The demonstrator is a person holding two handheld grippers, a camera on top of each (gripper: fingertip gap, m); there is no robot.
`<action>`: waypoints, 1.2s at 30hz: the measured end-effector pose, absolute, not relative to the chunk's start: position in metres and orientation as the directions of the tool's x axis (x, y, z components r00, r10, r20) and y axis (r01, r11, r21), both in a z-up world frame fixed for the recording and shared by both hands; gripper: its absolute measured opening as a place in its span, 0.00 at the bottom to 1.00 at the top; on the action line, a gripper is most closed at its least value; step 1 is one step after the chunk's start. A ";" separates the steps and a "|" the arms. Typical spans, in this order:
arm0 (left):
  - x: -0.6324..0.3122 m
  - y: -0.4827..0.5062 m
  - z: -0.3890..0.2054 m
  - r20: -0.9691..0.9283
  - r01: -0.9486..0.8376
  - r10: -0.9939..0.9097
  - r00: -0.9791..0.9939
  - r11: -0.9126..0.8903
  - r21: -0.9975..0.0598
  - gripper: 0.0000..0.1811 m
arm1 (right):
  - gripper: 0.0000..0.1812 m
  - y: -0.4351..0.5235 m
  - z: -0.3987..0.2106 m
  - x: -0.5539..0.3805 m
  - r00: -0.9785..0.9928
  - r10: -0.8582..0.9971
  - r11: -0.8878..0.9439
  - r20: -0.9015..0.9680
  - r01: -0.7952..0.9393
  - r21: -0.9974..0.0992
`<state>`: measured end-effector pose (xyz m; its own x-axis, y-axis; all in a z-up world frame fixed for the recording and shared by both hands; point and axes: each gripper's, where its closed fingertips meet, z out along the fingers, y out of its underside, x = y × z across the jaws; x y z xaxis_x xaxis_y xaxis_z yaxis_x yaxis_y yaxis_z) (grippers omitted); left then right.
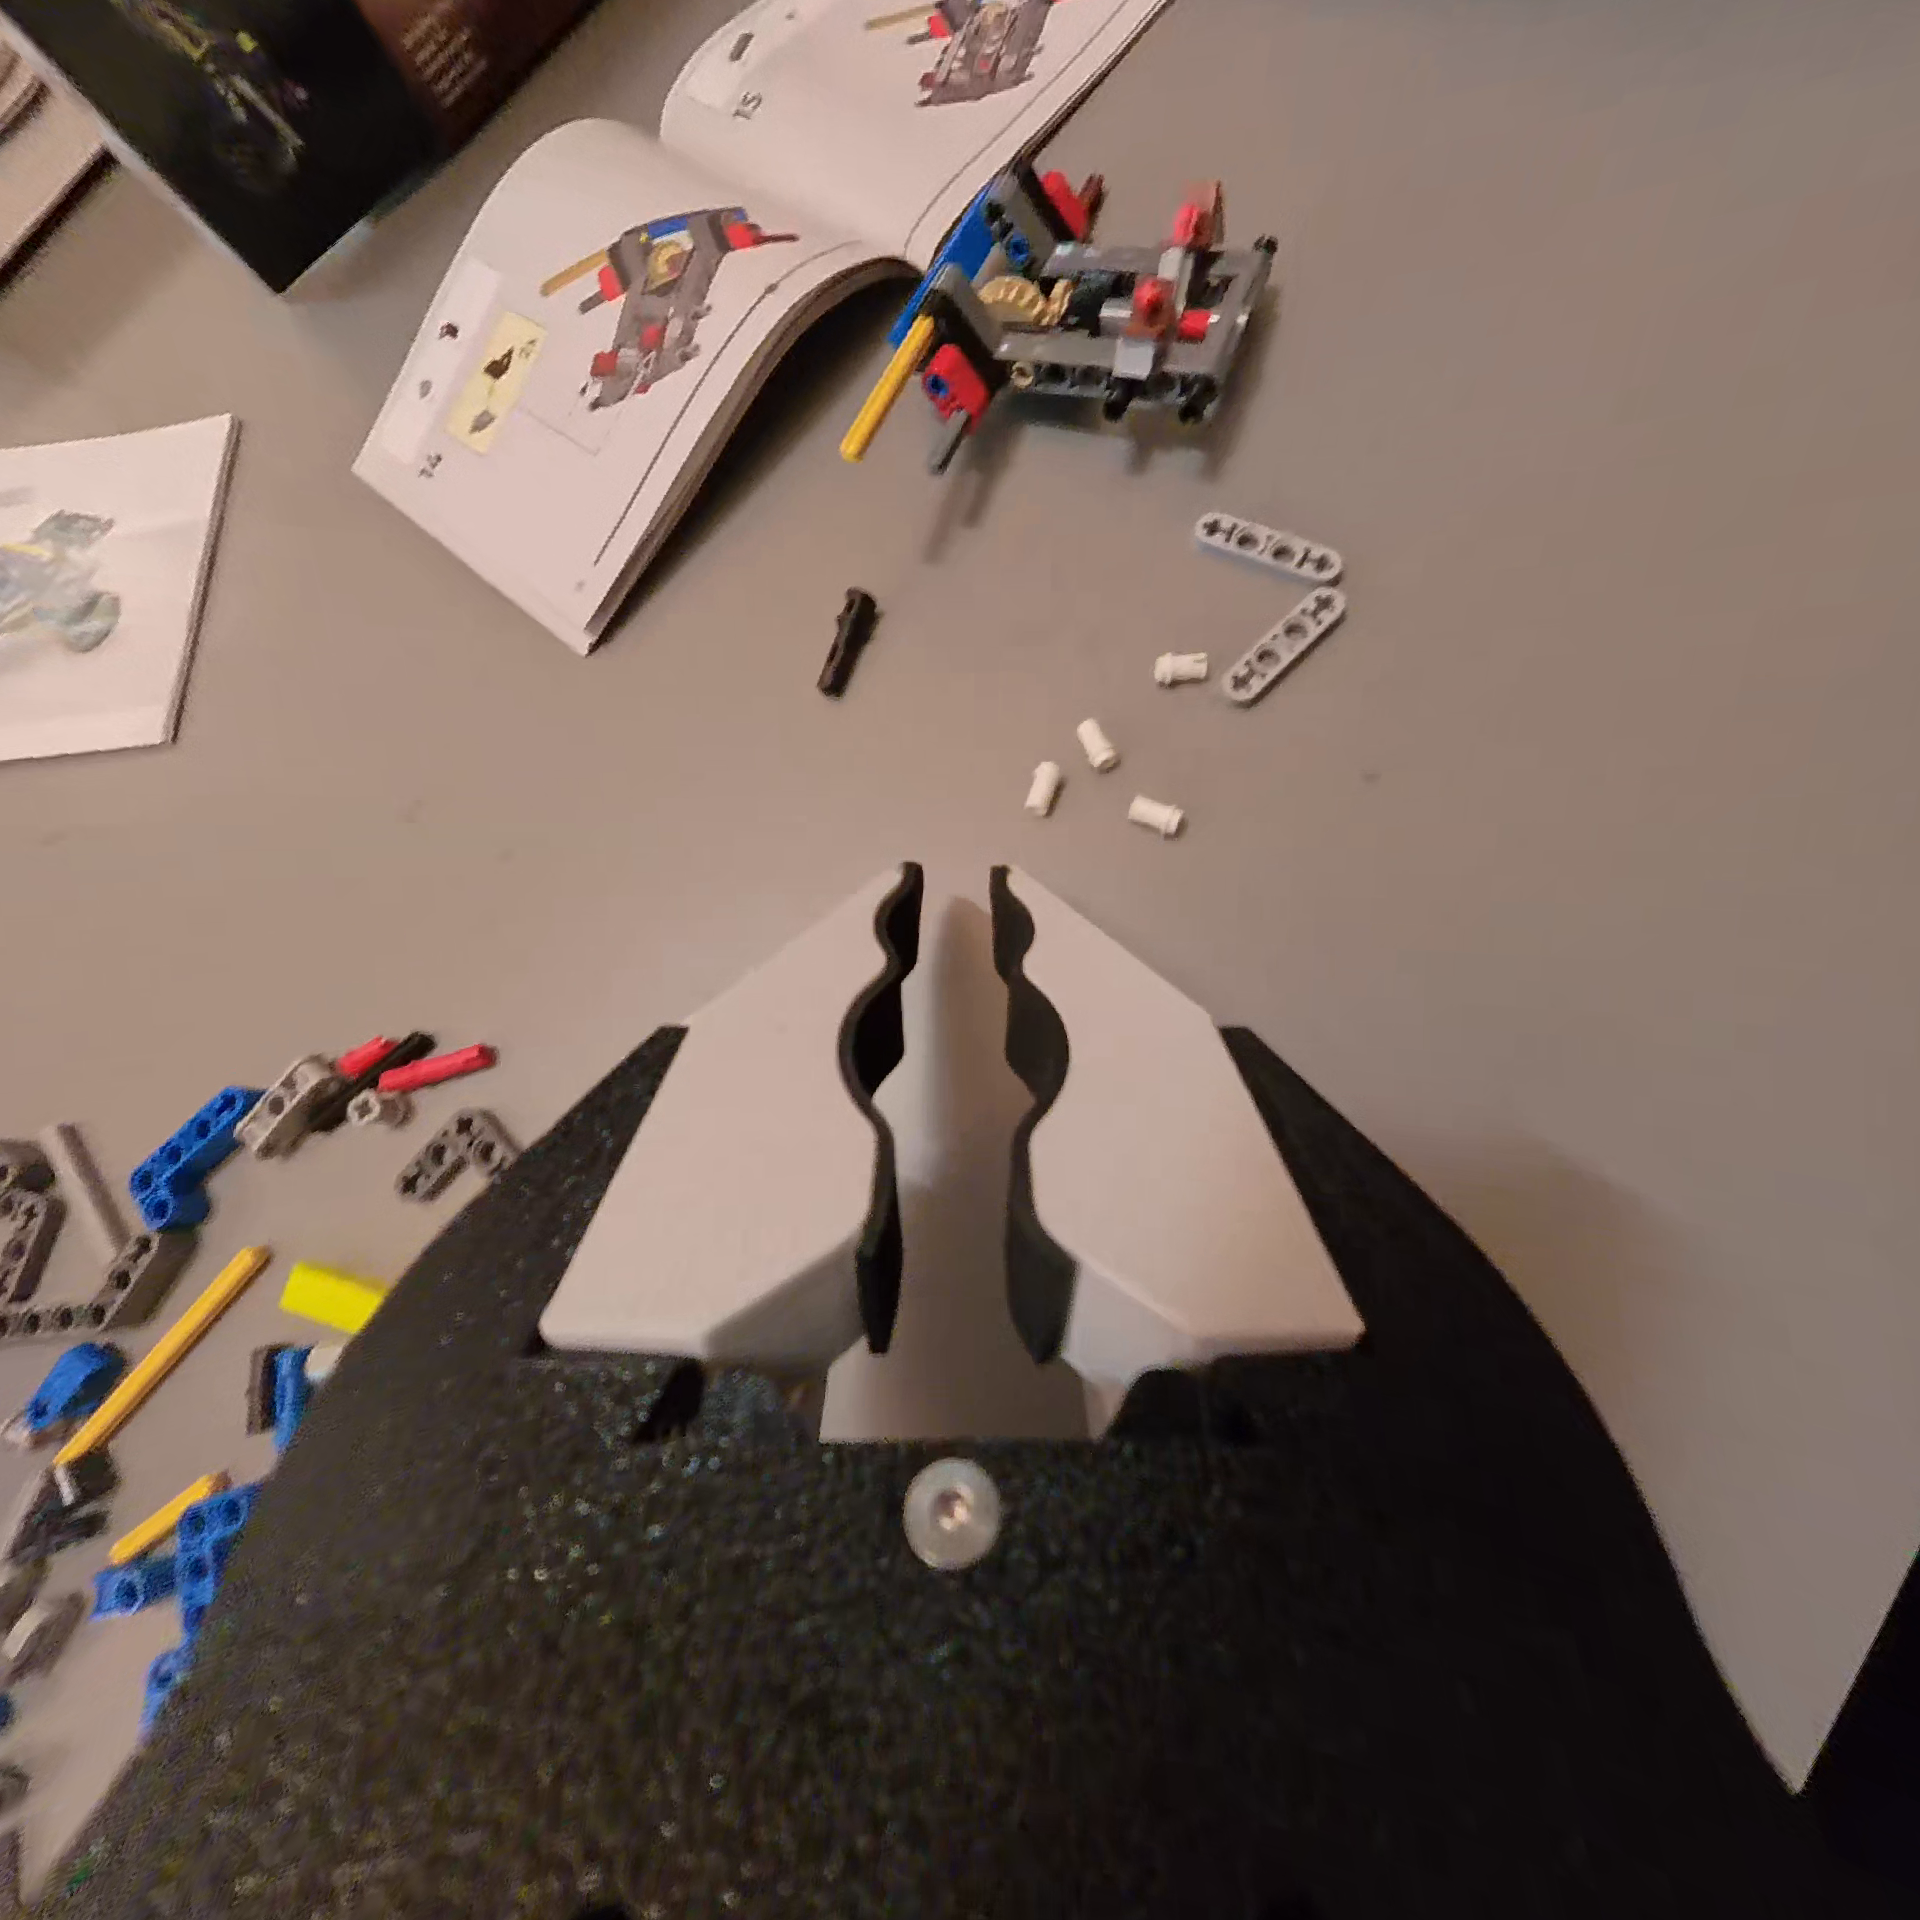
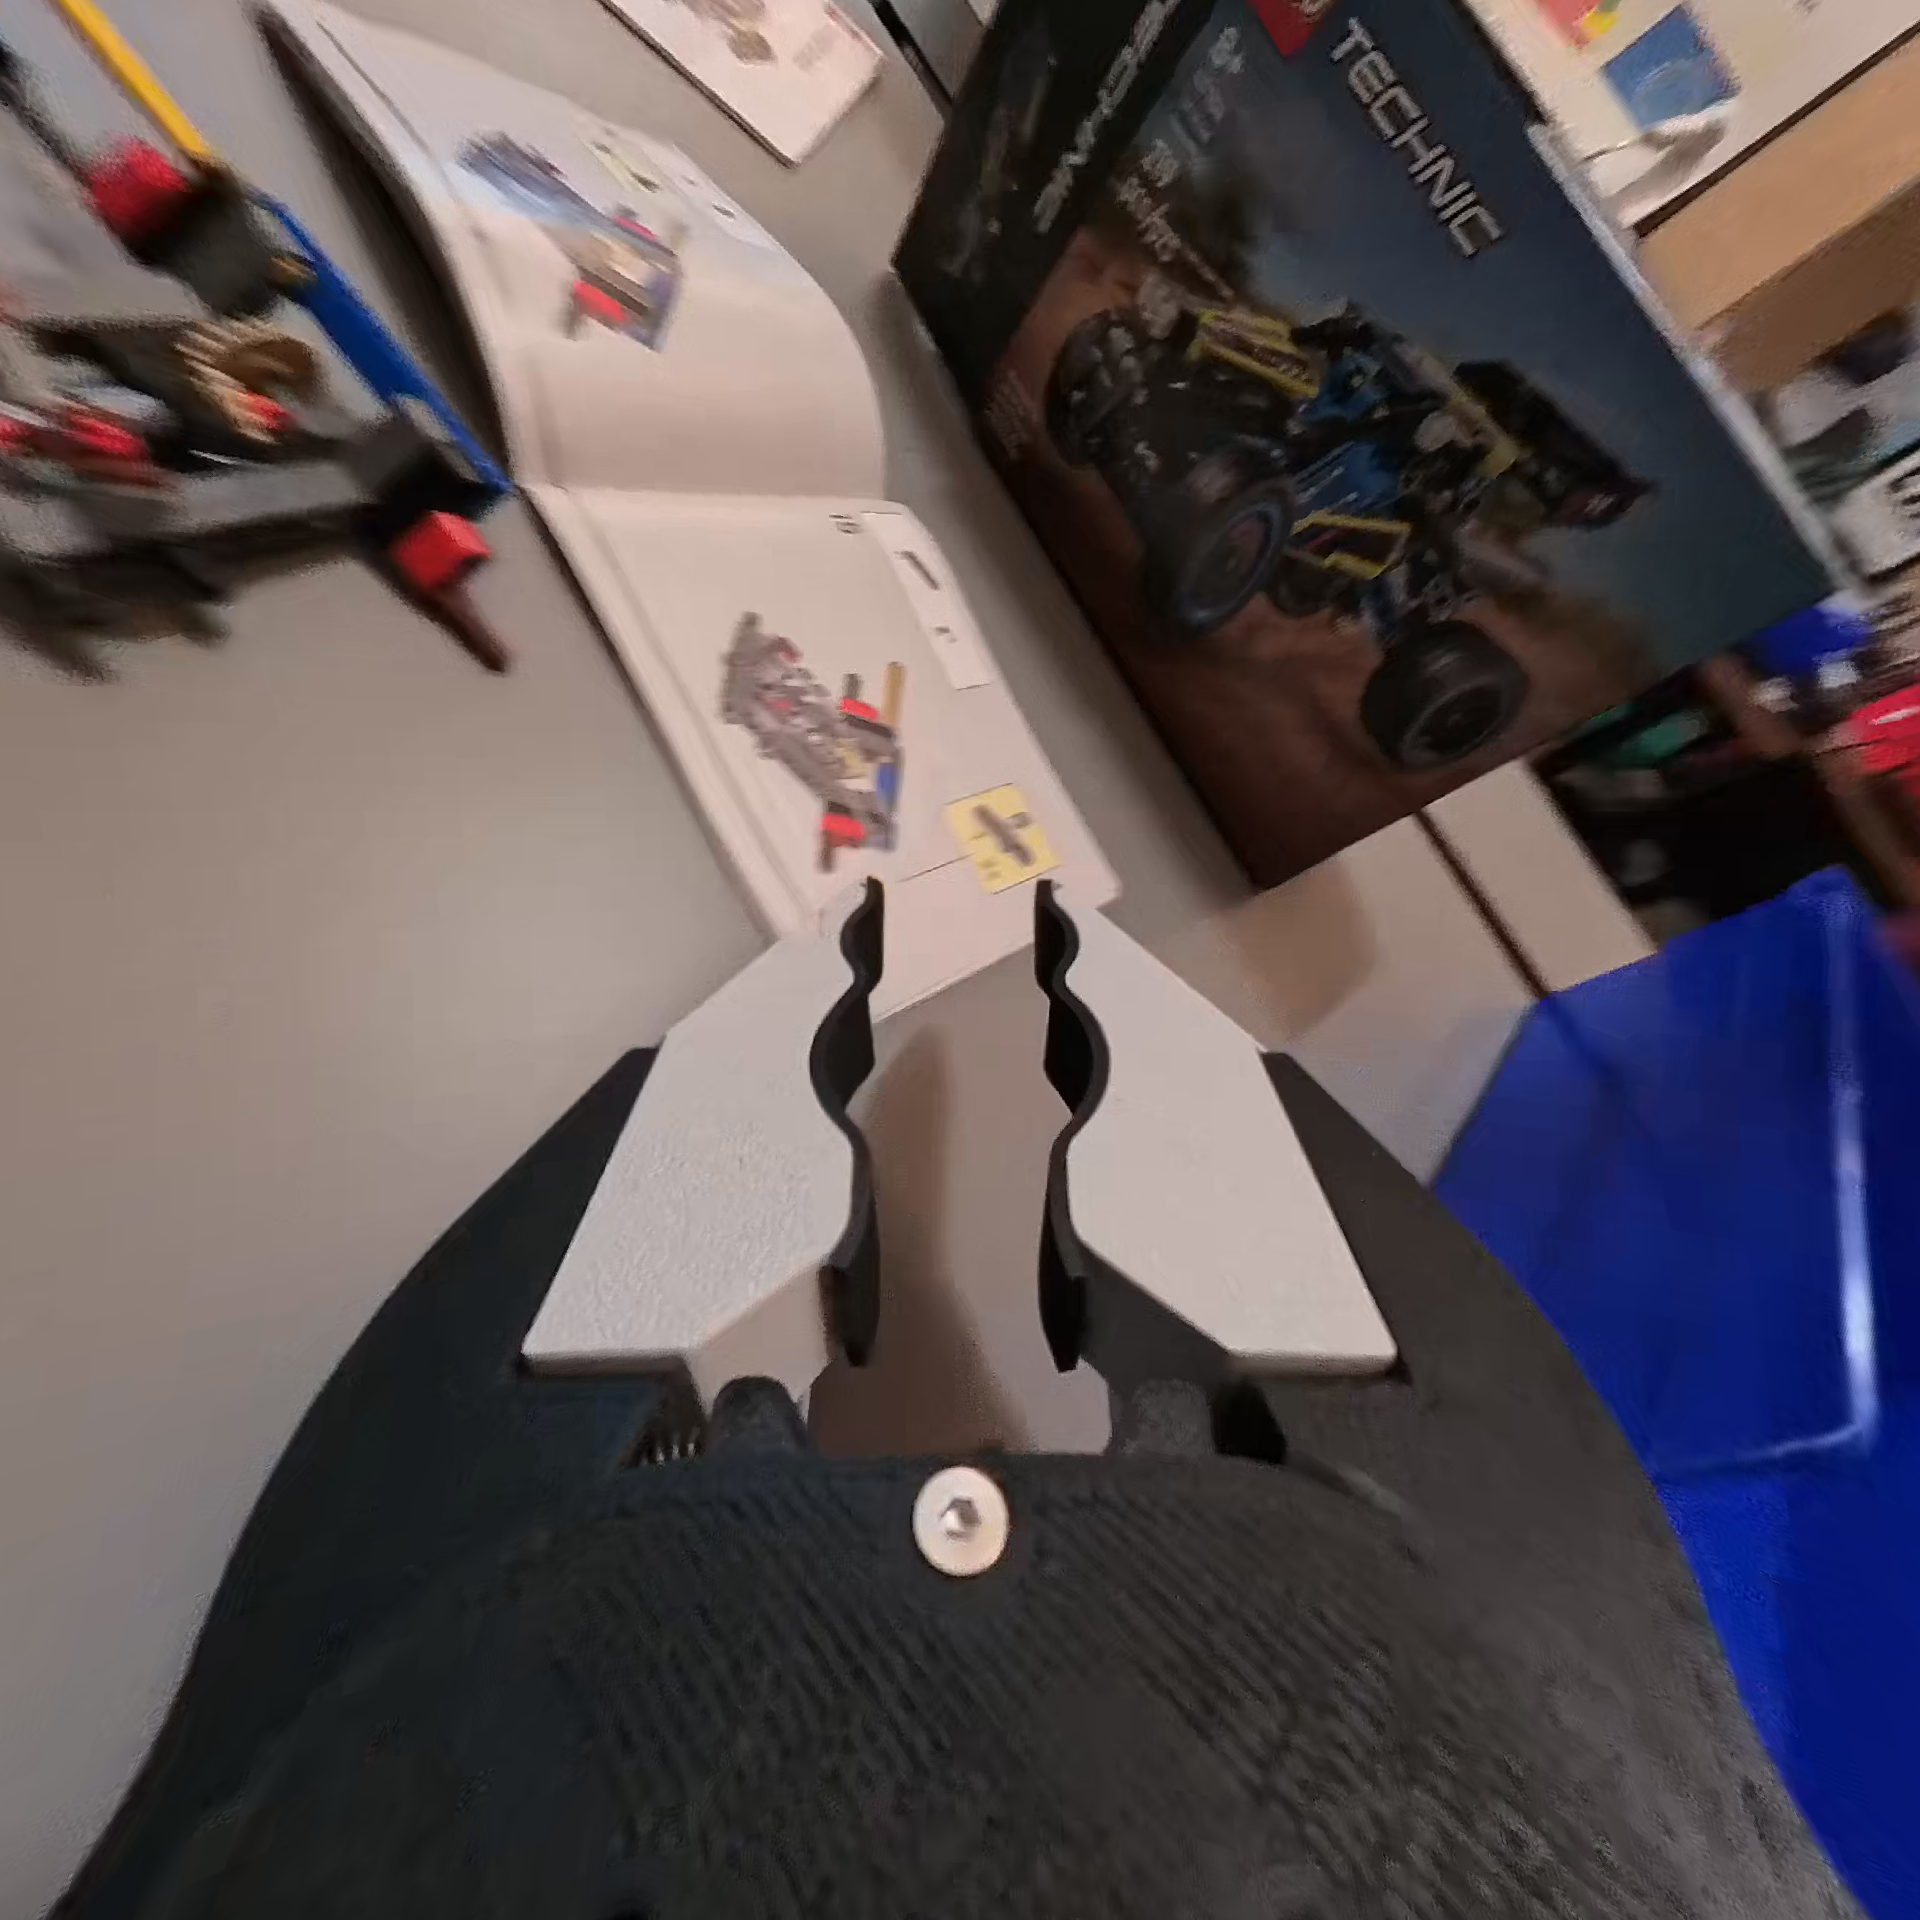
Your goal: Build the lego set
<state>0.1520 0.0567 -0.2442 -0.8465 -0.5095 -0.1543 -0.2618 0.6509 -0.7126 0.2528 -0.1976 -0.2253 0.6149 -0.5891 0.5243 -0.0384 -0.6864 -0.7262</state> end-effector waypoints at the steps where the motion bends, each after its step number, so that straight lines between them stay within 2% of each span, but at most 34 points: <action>1: 0.152 0.053 -0.243 -0.149 -0.256 -0.506 -0.849 0.643 -0.722 0.06 | 0.15 -0.195 -0.225 0.241 0.648 -0.602 -0.653 0.467 -0.061 -0.755; 4: 0.156 0.042 -0.236 -0.147 -0.230 -0.501 -0.853 0.613 -0.756 0.05 | 0.17 -0.182 -0.221 0.206 0.744 -0.604 -0.549 0.286 -0.128 -0.826; 6: 0.163 0.039 -0.230 -0.157 -0.216 -0.514 -0.843 0.592 -0.777 0.04 | 0.18 -0.175 -0.220 0.189 0.779 -0.581 -0.534 0.235 -0.147 -0.833; 10: 0.175 0.033 -0.224 -0.153 -0.233 -0.554 -0.818 0.562 -0.793 0.04 | 0.19 -0.171 -0.229 0.175 0.803 -0.549 -0.585 0.232 -0.170 -0.793; 20: 0.173 0.025 -0.223 -0.224 -0.166 -0.513 -0.829 0.608 -0.777 0.03 | 0.07 -0.145 -0.244 0.152 0.871 -0.469 -0.613 0.146 -0.202 -0.764; 26: 0.188 0.020 -0.207 -0.240 -0.106 -0.507 -0.828 0.562 -0.821 0.02 | 0.00 -0.142 -0.248 0.152 0.853 -0.498 -0.616 0.158 -0.220 -0.756; 33: 0.206 0.011 -0.187 -0.294 0.009 -0.419 -0.859 0.563 -0.827 0.03 | 0.00 -0.151 -0.255 0.160 0.782 -0.584 -0.627 0.216 -0.266 -0.732; 36: 0.212 0.005 -0.181 -0.249 -0.011 -0.421 -0.872 0.527 -0.850 0.03 | 0.00 -0.152 -0.255 0.161 0.776 -0.599 -0.613 0.198 -0.285 -0.736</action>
<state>0.2120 0.0048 -0.1811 -0.8722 -0.4209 -0.2492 -0.0114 0.5267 -0.8500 0.1606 -0.1515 -0.2551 0.7757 -0.5991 0.1983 -0.2855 -0.6134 -0.7363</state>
